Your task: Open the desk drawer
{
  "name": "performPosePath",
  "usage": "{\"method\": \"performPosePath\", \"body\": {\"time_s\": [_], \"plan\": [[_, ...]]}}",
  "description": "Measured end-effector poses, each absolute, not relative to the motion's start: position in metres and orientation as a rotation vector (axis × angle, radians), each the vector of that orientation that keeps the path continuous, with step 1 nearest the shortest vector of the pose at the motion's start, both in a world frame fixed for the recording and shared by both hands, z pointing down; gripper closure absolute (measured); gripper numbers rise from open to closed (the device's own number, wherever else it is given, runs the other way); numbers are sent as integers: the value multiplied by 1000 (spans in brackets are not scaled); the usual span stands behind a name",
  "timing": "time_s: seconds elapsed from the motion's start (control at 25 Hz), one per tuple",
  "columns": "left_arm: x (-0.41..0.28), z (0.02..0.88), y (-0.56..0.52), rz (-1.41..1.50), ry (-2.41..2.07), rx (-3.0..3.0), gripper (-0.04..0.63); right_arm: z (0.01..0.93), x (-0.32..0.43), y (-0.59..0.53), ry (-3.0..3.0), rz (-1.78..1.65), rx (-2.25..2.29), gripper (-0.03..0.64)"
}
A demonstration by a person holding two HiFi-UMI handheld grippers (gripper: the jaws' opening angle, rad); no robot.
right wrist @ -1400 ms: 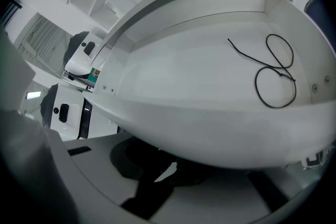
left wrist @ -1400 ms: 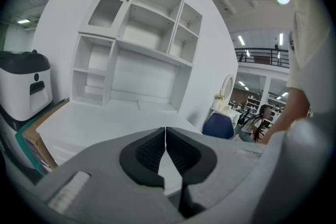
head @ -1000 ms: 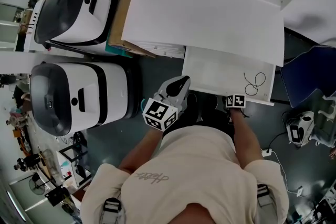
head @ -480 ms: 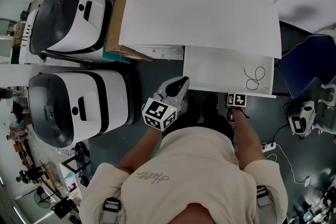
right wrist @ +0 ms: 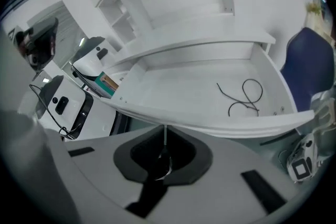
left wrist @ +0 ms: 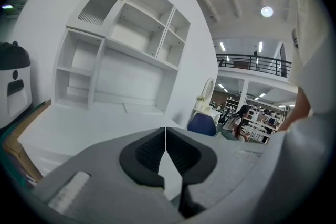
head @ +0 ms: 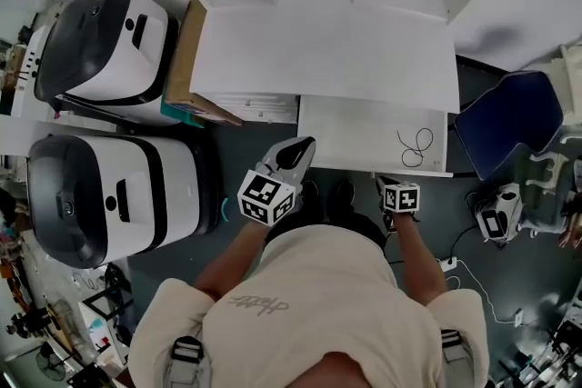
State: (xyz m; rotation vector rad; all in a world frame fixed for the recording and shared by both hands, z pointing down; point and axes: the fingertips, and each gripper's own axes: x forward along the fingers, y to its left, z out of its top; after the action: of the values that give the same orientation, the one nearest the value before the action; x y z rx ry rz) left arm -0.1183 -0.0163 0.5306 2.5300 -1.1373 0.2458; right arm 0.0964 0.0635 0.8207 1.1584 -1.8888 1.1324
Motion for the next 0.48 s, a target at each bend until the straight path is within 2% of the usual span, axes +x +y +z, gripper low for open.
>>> {"method": "performPosePath", "body": {"time_s": [0.04, 0.48], "plan": [[-117, 529, -17, 243, -1136, 2539, 578, 811, 97, 61, -1913, 1107, 1163, 614], [-110, 506, -22, 222, -1165, 2593, 578, 657, 86, 24, -2241, 841, 1264, 614]]}}
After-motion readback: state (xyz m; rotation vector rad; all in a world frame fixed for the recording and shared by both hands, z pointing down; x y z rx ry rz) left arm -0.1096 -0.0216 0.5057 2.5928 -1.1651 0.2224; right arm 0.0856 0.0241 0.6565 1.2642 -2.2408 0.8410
